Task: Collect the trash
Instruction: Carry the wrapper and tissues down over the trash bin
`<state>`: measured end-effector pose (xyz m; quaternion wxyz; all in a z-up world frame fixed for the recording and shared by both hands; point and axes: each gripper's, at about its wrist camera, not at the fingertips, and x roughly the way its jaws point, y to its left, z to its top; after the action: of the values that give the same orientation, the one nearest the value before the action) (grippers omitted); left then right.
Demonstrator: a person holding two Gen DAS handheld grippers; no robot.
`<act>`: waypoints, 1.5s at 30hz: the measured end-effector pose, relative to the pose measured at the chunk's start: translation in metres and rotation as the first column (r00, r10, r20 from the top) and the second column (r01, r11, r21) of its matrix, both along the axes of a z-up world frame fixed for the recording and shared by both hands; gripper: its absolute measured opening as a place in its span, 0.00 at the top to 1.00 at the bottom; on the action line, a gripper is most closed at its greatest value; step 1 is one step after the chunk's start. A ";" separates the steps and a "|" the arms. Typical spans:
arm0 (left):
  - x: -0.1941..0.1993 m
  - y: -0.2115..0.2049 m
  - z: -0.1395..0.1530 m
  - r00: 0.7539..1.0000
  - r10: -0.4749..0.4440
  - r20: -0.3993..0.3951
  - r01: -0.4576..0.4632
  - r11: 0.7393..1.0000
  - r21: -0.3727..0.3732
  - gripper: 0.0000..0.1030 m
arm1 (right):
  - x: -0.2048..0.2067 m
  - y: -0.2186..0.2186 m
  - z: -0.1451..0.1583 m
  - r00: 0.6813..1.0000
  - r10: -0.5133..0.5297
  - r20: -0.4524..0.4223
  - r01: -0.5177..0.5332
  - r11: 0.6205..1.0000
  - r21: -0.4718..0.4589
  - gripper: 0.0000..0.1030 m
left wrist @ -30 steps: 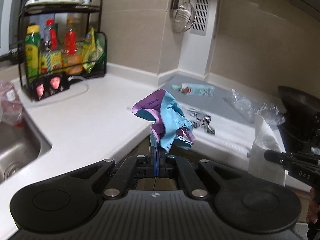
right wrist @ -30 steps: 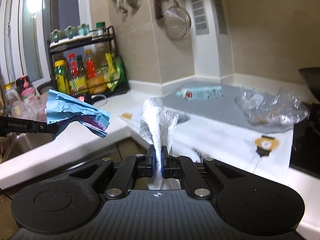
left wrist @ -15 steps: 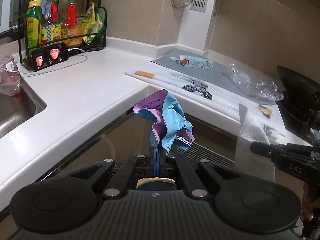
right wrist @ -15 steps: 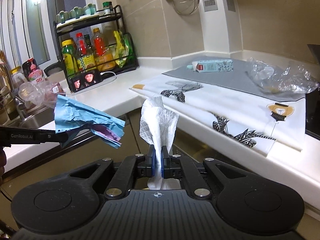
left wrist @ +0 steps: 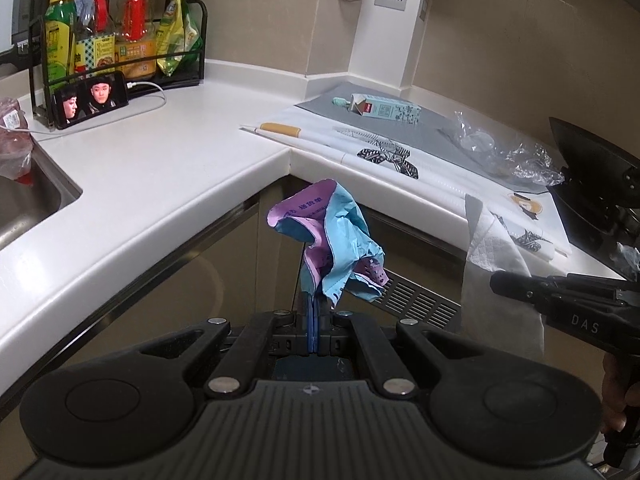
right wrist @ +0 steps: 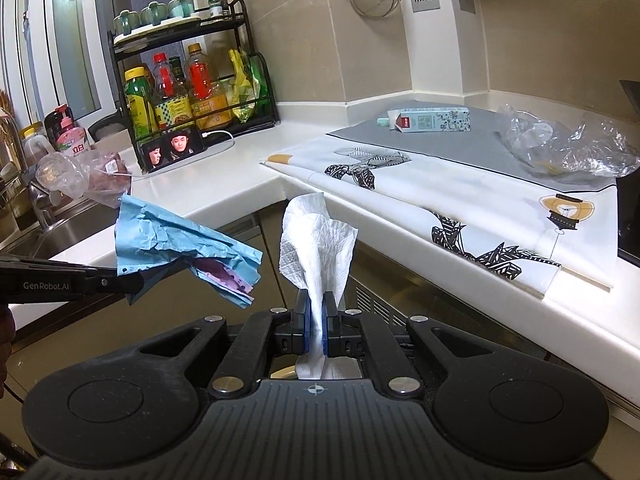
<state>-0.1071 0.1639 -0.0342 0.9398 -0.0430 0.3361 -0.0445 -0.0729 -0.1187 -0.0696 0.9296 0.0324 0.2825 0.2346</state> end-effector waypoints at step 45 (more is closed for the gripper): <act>0.088 -0.023 -0.177 0.927 -0.033 -0.373 0.099 0.983 0.157 1.00 | 0.098 0.057 -0.155 0.920 0.065 -0.386 -0.113 0.988 -0.104 0.94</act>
<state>-0.0196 0.1411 -0.2108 0.8580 0.0427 0.5105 -0.0379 0.0255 -0.0613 -0.2250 0.8454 0.0064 0.4732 0.2477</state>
